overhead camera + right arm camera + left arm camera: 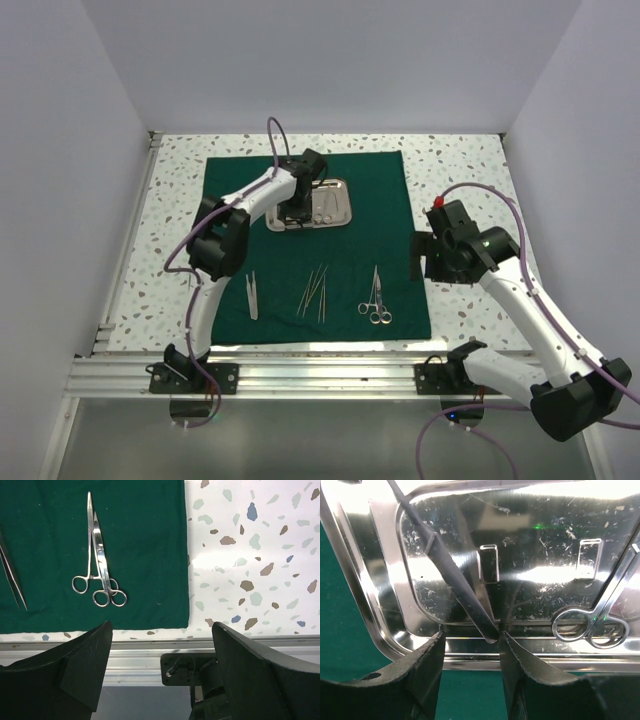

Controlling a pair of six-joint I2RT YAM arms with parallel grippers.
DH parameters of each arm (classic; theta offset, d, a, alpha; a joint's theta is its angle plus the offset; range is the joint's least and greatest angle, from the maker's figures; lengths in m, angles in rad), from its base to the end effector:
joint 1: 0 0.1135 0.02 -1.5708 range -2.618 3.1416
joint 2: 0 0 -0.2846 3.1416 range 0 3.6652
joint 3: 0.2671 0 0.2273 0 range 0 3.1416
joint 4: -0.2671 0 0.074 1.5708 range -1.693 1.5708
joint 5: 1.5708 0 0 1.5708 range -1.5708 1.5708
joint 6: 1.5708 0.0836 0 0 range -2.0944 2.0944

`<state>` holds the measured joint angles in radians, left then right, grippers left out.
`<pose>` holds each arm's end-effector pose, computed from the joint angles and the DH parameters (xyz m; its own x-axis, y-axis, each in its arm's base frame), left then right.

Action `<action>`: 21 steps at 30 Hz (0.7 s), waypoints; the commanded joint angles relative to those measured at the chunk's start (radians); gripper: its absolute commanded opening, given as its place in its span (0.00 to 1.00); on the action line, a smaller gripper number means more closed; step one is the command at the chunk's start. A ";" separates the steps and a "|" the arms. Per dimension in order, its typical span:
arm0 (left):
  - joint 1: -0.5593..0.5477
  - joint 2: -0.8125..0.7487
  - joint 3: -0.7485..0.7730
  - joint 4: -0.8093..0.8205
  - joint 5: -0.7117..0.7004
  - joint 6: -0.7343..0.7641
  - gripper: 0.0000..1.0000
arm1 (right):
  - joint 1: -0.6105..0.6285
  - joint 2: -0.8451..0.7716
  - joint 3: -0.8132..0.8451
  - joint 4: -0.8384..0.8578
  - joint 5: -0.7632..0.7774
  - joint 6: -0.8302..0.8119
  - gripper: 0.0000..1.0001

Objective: Open and lay out the surgical kit
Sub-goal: Pick up the medical item from the container.

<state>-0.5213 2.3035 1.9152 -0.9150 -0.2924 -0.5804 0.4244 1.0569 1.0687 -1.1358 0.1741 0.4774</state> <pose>0.4254 -0.2165 0.1490 -0.9246 -0.0745 -0.3735 -0.1151 0.9895 0.0875 0.1574 0.0552 0.2829 -0.8849 0.0967 -0.4556 0.0780 0.9952 0.0598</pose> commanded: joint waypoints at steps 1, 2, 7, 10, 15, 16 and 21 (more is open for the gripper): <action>0.003 -0.026 -0.041 0.062 0.024 0.010 0.51 | -0.004 0.006 0.050 -0.004 0.021 -0.010 0.85; 0.003 -0.023 -0.047 0.064 0.022 0.004 0.50 | -0.003 0.008 0.051 -0.005 0.022 -0.013 0.85; 0.003 -0.023 -0.096 0.114 0.021 -0.001 0.50 | -0.004 0.005 0.050 -0.015 0.015 -0.023 0.85; 0.004 -0.012 -0.094 0.120 0.022 -0.001 0.50 | -0.004 0.003 0.047 -0.019 0.016 -0.026 0.85; 0.014 0.008 -0.082 0.136 0.021 0.001 0.48 | -0.003 0.005 0.048 -0.021 0.013 -0.025 0.85; 0.017 0.013 -0.081 0.137 0.022 0.004 0.48 | -0.003 0.005 0.048 -0.021 0.013 -0.025 0.85; 0.029 0.042 -0.074 0.136 0.030 0.004 0.41 | -0.004 0.008 0.048 -0.022 0.018 -0.023 0.85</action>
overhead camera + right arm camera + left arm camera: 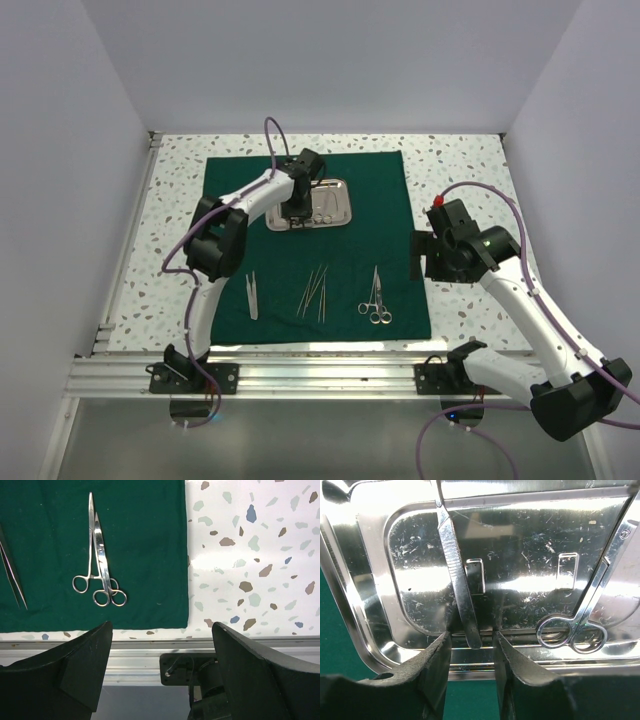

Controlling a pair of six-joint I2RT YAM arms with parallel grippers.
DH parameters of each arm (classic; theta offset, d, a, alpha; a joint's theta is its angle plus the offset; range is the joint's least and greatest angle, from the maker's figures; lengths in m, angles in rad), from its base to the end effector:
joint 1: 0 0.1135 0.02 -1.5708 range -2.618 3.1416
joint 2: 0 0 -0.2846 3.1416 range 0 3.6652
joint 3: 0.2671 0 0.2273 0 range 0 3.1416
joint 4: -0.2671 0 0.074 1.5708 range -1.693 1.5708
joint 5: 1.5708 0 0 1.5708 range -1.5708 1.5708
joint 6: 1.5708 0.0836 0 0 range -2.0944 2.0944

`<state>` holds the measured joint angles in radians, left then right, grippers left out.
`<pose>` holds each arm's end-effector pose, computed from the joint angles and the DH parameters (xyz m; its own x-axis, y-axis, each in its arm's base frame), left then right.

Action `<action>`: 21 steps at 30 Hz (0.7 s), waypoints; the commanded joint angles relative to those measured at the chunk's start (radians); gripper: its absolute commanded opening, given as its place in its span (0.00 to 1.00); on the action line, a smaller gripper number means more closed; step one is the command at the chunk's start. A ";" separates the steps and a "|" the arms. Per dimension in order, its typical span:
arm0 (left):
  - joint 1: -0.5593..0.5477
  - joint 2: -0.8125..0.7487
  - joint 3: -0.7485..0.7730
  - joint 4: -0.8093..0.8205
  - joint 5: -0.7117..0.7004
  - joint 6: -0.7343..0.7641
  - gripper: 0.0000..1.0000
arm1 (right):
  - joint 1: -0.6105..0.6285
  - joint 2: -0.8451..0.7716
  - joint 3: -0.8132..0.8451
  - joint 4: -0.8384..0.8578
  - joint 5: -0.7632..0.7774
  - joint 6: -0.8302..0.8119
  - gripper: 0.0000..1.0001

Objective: Open and lay out the surgical kit
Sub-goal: Pick up the medical item from the container.

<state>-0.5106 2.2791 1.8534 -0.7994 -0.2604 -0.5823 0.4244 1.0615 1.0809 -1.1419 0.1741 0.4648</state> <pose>0.4311 -0.2168 0.1481 -0.9034 -0.1030 -0.4162 -0.1206 0.9926 0.0160 0.1582 0.0556 0.2853 -0.8852 0.0845 -0.4574 0.0668 0.9963 0.0547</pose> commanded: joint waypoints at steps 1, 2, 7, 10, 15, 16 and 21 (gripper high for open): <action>0.020 0.071 -0.017 0.022 0.000 0.007 0.41 | -0.004 0.006 0.034 -0.015 0.018 -0.009 0.85; 0.020 0.072 -0.019 0.023 0.000 0.007 0.38 | -0.003 0.005 0.034 -0.015 0.018 -0.009 0.85; 0.026 0.072 -0.049 0.035 0.006 0.002 0.33 | -0.003 0.006 0.028 -0.013 0.024 -0.006 0.85; 0.030 0.063 -0.085 0.049 0.004 -0.004 0.31 | -0.004 0.008 0.028 -0.013 0.024 -0.005 0.85; 0.043 0.023 -0.194 0.115 0.009 -0.013 0.28 | -0.003 0.014 0.030 -0.016 0.030 -0.005 0.85; 0.047 0.019 -0.204 0.121 0.010 -0.014 0.26 | -0.004 0.015 0.030 -0.016 0.030 -0.005 0.85; 0.057 0.019 -0.249 0.160 0.027 -0.016 0.20 | -0.003 0.031 0.037 -0.019 0.030 -0.008 0.85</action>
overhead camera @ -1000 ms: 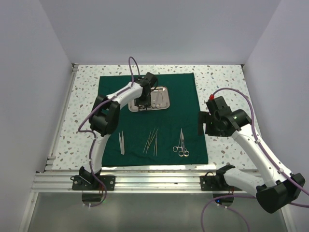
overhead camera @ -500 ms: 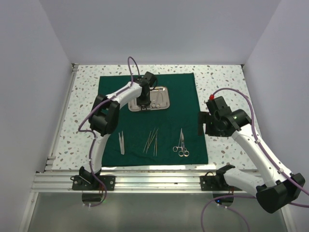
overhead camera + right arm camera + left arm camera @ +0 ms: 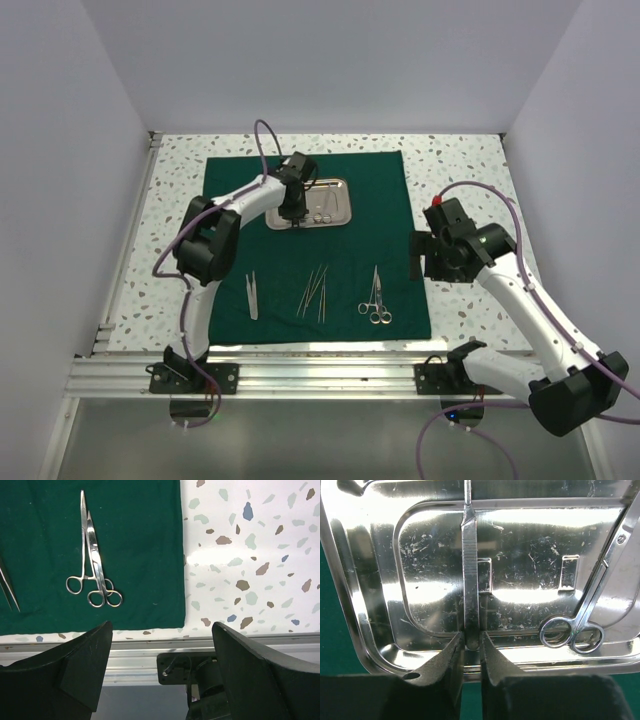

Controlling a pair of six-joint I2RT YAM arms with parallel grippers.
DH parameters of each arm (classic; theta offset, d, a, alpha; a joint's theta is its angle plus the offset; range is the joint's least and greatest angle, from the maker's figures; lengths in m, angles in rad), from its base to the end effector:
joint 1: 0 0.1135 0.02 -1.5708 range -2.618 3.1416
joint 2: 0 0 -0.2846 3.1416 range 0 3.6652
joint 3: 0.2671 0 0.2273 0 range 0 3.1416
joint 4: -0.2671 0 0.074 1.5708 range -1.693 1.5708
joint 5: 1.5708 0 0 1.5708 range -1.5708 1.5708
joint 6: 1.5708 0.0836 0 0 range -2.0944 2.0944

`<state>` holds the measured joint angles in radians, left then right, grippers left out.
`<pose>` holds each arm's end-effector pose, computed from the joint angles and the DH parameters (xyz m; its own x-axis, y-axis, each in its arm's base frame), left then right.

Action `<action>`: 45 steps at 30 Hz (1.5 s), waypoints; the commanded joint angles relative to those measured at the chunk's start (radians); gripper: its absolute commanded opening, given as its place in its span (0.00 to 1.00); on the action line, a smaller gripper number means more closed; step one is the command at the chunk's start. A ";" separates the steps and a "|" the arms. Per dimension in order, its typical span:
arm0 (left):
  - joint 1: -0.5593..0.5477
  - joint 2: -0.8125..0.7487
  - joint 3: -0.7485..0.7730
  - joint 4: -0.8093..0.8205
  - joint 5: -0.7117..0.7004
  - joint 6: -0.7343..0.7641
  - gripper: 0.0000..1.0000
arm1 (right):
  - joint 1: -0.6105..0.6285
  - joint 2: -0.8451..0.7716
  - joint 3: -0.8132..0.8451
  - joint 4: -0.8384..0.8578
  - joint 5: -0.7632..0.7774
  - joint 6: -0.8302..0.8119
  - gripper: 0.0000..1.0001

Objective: Open and lay out the surgical kit
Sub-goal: Pick up the medical item from the container, then place the medical item in the surgical kit.

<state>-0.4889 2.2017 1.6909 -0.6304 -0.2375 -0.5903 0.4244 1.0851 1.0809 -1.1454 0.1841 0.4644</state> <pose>0.4269 -0.2048 0.1473 -0.8727 -0.1485 -0.4651 -0.1394 0.9888 -0.0541 0.1617 0.0563 0.2817 -0.8943 0.0791 -0.4404 0.0715 0.9969 0.0338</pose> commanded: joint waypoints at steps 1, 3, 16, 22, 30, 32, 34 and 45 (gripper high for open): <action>0.038 0.098 -0.089 -0.005 0.007 -0.005 0.17 | -0.003 0.012 0.039 -0.016 0.020 -0.007 0.85; 0.038 0.104 -0.089 0.006 0.018 0.000 0.11 | -0.004 0.021 0.047 -0.019 0.020 -0.010 0.85; 0.039 -0.006 0.061 -0.086 -0.059 0.035 0.00 | -0.004 0.032 0.059 -0.020 0.012 -0.007 0.84; 0.038 -0.135 0.040 -0.120 -0.069 0.035 0.00 | -0.003 0.029 0.071 -0.022 0.034 -0.041 0.85; 0.020 -0.432 -0.270 -0.097 -0.082 -0.020 0.00 | -0.004 0.033 0.077 0.013 -0.020 -0.066 0.85; 0.013 -0.486 -0.379 -0.092 -0.091 -0.037 0.00 | -0.004 0.033 0.074 0.024 -0.034 -0.072 0.85; 0.000 -0.571 -0.454 -0.091 -0.092 -0.071 0.00 | -0.003 0.033 0.073 0.027 -0.050 -0.081 0.84; -0.128 -0.910 -0.856 -0.166 -0.103 -0.299 0.00 | -0.004 0.015 0.043 0.049 -0.109 -0.099 0.84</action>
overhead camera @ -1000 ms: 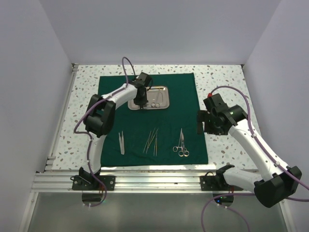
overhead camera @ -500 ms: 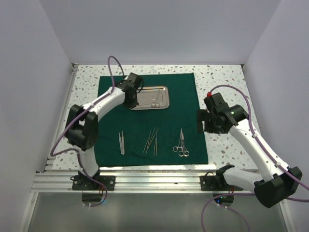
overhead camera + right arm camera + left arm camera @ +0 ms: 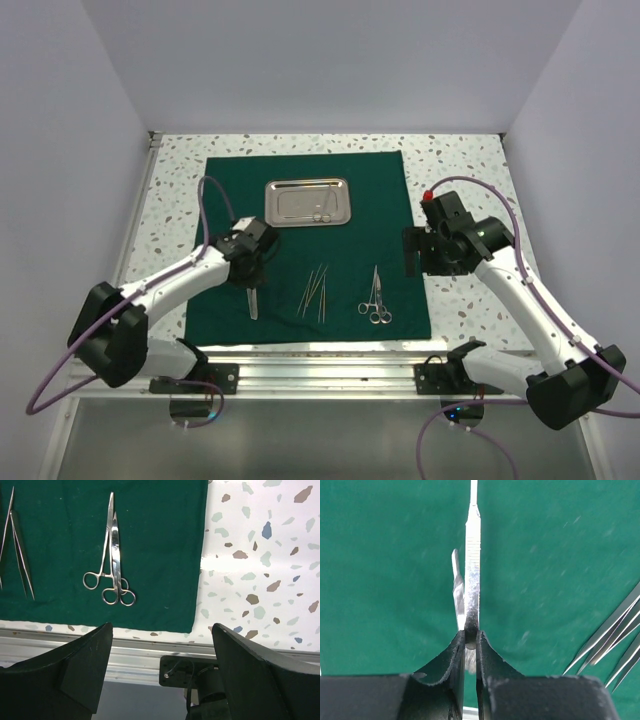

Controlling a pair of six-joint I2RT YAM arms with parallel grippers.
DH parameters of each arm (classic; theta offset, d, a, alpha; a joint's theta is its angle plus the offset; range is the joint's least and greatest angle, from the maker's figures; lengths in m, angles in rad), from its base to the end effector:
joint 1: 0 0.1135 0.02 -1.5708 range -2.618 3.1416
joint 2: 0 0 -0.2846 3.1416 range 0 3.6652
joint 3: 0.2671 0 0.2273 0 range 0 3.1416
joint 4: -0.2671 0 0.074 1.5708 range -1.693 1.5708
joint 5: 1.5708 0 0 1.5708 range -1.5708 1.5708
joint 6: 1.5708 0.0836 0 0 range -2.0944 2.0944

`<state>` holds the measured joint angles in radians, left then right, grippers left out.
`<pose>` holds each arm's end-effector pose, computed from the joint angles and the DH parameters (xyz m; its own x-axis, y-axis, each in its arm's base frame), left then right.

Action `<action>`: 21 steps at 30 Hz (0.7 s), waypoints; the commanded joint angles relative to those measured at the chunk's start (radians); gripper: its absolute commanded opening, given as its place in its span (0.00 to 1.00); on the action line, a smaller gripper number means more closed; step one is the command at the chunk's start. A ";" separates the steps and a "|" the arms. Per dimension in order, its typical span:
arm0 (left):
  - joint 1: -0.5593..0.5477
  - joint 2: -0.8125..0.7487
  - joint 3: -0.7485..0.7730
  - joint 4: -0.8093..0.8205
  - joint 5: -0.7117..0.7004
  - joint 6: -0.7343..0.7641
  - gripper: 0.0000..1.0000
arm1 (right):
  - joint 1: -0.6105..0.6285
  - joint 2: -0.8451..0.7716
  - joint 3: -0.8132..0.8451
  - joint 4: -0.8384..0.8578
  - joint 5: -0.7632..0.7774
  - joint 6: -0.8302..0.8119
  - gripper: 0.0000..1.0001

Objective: Open and lay out the surgical kit
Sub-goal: Place the medical item in the surgical kit.

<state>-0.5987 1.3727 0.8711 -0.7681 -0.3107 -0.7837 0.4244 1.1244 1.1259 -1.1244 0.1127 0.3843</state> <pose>0.2049 -0.1089 0.1930 -0.8847 -0.2100 -0.4162 -0.2299 0.9732 -0.0025 0.1718 0.0673 0.2890 -0.8982 0.0029 -0.4395 -0.0302 0.9972 0.0684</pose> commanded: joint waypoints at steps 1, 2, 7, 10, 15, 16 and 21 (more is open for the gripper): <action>-0.021 -0.098 -0.062 -0.039 -0.031 -0.120 0.00 | -0.004 -0.028 -0.002 0.026 -0.039 -0.021 0.84; -0.023 -0.113 -0.075 -0.051 -0.027 -0.127 0.00 | -0.003 -0.031 0.000 0.026 -0.035 -0.021 0.84; -0.038 -0.205 -0.153 -0.057 0.008 -0.173 0.00 | -0.004 -0.023 0.009 0.026 -0.028 -0.018 0.84; -0.047 -0.221 -0.187 -0.039 0.031 -0.180 0.00 | -0.004 -0.003 0.020 0.041 -0.036 -0.007 0.84; -0.055 -0.210 -0.207 -0.008 0.055 -0.167 0.13 | -0.004 0.061 0.083 0.067 -0.062 0.024 0.84; -0.055 -0.205 -0.201 -0.004 0.056 -0.163 0.24 | -0.003 0.084 0.093 0.074 -0.068 0.028 0.84; -0.055 -0.135 -0.061 -0.039 0.004 -0.088 0.65 | -0.003 0.130 0.146 0.089 -0.067 0.047 0.83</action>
<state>-0.6495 1.2022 0.7052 -0.8150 -0.2657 -0.9123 0.4244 1.2472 1.2205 -1.0657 0.0650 0.4103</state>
